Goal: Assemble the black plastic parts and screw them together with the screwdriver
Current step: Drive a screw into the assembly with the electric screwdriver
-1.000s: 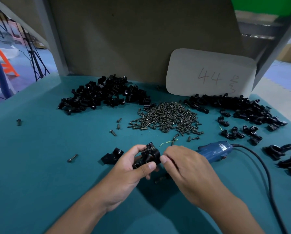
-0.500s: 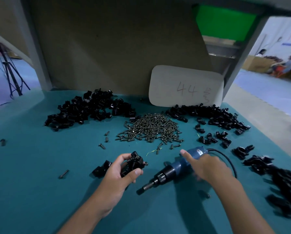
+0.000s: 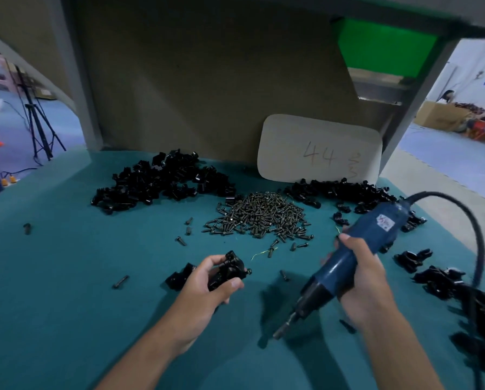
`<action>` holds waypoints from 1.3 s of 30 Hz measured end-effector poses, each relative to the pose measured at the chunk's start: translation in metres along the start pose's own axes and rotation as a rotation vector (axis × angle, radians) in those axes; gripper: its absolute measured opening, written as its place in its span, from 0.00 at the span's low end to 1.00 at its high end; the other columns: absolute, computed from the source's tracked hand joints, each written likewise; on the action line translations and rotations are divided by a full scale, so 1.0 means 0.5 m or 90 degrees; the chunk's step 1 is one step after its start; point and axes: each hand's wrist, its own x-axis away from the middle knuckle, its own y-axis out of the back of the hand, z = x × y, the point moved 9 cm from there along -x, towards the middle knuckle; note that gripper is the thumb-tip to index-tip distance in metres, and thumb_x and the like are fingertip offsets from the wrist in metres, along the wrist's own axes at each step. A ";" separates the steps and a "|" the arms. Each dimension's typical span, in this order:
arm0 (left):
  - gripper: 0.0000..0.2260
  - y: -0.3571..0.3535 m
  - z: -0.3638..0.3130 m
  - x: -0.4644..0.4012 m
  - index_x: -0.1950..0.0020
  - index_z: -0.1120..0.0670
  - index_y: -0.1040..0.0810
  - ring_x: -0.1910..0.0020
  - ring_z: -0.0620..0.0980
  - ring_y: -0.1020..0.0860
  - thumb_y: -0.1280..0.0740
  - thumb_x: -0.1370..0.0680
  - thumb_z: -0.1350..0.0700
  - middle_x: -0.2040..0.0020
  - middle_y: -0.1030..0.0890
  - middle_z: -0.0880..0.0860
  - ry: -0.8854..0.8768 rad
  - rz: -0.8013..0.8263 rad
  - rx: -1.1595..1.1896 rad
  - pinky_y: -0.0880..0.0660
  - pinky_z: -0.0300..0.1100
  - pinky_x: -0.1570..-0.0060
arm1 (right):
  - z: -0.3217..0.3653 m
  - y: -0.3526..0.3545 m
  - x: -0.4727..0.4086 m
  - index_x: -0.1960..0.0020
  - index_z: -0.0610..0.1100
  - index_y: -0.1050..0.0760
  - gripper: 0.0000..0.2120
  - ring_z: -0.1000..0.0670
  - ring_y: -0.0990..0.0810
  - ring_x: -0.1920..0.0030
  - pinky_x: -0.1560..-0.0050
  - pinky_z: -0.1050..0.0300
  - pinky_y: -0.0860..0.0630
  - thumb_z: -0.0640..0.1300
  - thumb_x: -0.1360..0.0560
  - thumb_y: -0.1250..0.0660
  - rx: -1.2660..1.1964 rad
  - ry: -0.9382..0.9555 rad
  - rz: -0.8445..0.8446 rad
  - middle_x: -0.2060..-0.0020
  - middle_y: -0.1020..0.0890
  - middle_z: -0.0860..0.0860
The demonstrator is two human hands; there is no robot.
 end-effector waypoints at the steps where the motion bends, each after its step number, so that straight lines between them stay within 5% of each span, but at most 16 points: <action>1: 0.13 -0.005 0.000 0.002 0.38 0.50 0.24 0.63 0.43 0.26 0.29 0.21 0.57 0.51 0.16 0.53 0.003 0.012 -0.005 0.27 0.34 0.58 | 0.016 -0.015 0.007 0.44 0.47 0.22 0.10 0.51 0.23 0.64 0.59 0.53 0.20 0.38 0.24 0.31 -0.046 0.017 0.018 0.60 0.22 0.50; 10: 0.15 -0.033 -0.001 0.006 0.37 0.55 0.25 0.58 0.48 0.25 0.29 0.22 0.58 0.55 0.16 0.50 0.007 0.061 0.023 0.28 0.41 0.49 | 0.116 -0.088 0.012 0.51 0.48 0.27 0.07 0.56 0.26 0.66 0.66 0.62 0.27 0.37 0.24 0.37 -0.379 0.139 0.085 0.59 0.21 0.55; 16: 0.17 -0.047 0.005 0.010 0.36 0.54 0.25 0.57 0.42 0.20 0.27 0.23 0.55 0.55 0.16 0.46 0.009 0.096 0.012 0.24 0.36 0.52 | 0.111 -0.102 0.001 0.51 0.48 0.27 0.08 0.54 0.27 0.65 0.66 0.60 0.28 0.35 0.23 0.37 -0.383 0.207 0.046 0.59 0.23 0.54; 21: 0.21 -0.049 0.005 0.010 0.35 0.50 0.24 0.58 0.48 0.24 0.26 0.27 0.50 0.53 0.16 0.52 0.011 0.106 0.049 0.28 0.43 0.51 | 0.069 -0.091 -0.005 0.52 0.49 0.27 0.09 0.54 0.28 0.64 0.67 0.60 0.28 0.35 0.23 0.38 -0.360 0.194 0.016 0.60 0.23 0.54; 28: 0.22 -0.040 0.010 -0.003 0.32 0.60 0.27 0.55 0.47 0.20 0.29 0.26 0.62 0.55 0.16 0.54 0.046 0.082 0.242 0.27 0.41 0.54 | 0.071 -0.059 -0.006 0.51 0.50 0.28 0.09 0.54 0.27 0.64 0.66 0.60 0.29 0.36 0.24 0.38 -0.354 0.217 0.024 0.59 0.23 0.55; 39: 0.25 -0.040 0.009 -0.003 0.35 0.59 0.24 0.53 0.47 0.19 0.25 0.30 0.57 0.53 0.17 0.54 0.031 0.111 0.231 0.22 0.38 0.53 | 0.066 -0.060 0.000 0.51 0.50 0.27 0.09 0.54 0.27 0.64 0.67 0.60 0.29 0.36 0.25 0.37 -0.330 0.214 0.046 0.59 0.23 0.55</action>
